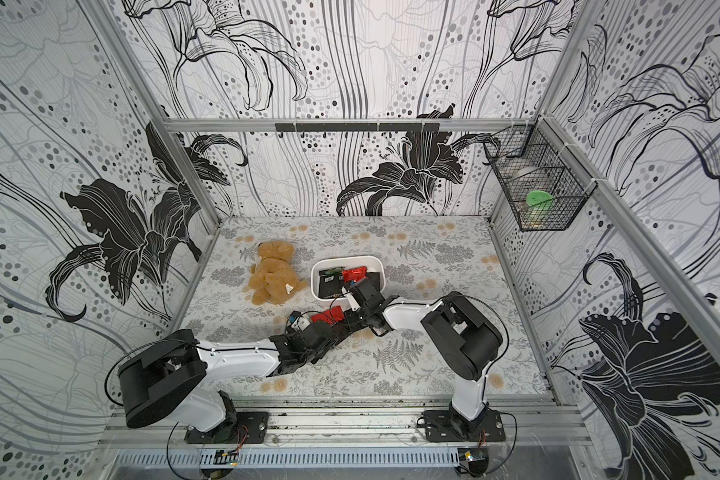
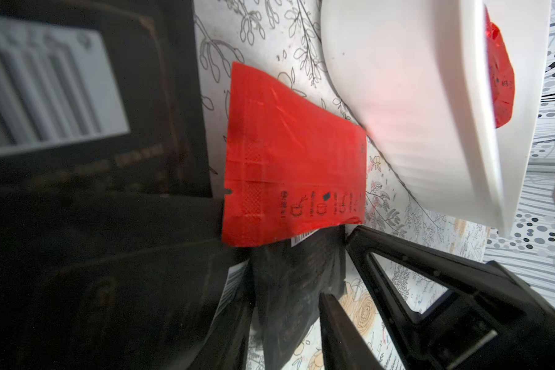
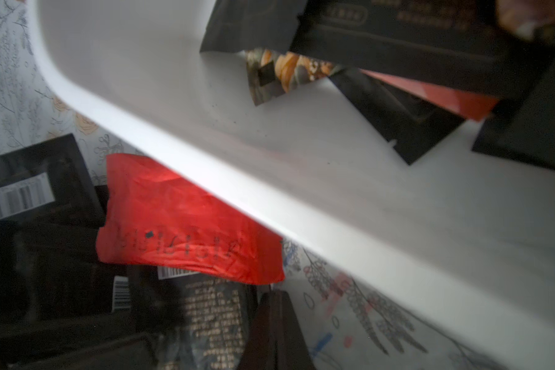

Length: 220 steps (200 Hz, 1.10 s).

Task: Put the tea bags into the storage box
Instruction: Pick up the tea bag from the center of the board.

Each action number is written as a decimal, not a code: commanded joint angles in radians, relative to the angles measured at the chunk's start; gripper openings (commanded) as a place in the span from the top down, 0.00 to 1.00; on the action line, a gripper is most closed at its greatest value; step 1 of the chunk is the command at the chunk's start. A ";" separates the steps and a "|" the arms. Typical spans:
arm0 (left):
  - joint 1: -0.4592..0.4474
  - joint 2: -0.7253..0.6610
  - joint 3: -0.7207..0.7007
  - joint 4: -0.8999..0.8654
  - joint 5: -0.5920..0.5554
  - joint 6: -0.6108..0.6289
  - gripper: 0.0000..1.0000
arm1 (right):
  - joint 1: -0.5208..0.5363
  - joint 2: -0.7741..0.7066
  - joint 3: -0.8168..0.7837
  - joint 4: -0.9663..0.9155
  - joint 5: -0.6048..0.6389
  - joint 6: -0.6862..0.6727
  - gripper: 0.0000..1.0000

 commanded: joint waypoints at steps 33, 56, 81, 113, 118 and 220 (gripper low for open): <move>-0.006 0.058 0.015 0.002 0.015 0.003 0.61 | 0.010 0.022 0.020 -0.047 0.002 -0.022 0.97; -0.006 0.054 0.019 0.016 0.022 0.007 0.61 | 0.014 0.024 0.021 -0.050 -0.007 -0.022 0.98; -0.009 0.049 0.020 0.030 0.030 0.009 0.63 | 0.014 0.020 0.016 -0.046 -0.009 -0.024 0.98; -0.011 0.045 0.015 0.055 0.031 0.000 0.67 | 0.019 0.019 0.014 -0.039 -0.036 -0.027 0.99; -0.010 0.046 0.012 0.060 0.031 -0.002 0.67 | 0.022 0.016 0.012 -0.038 -0.036 -0.029 0.99; -0.012 -0.007 -0.008 0.084 0.041 -0.006 0.86 | 0.032 -0.011 -0.005 -0.031 -0.041 -0.038 0.99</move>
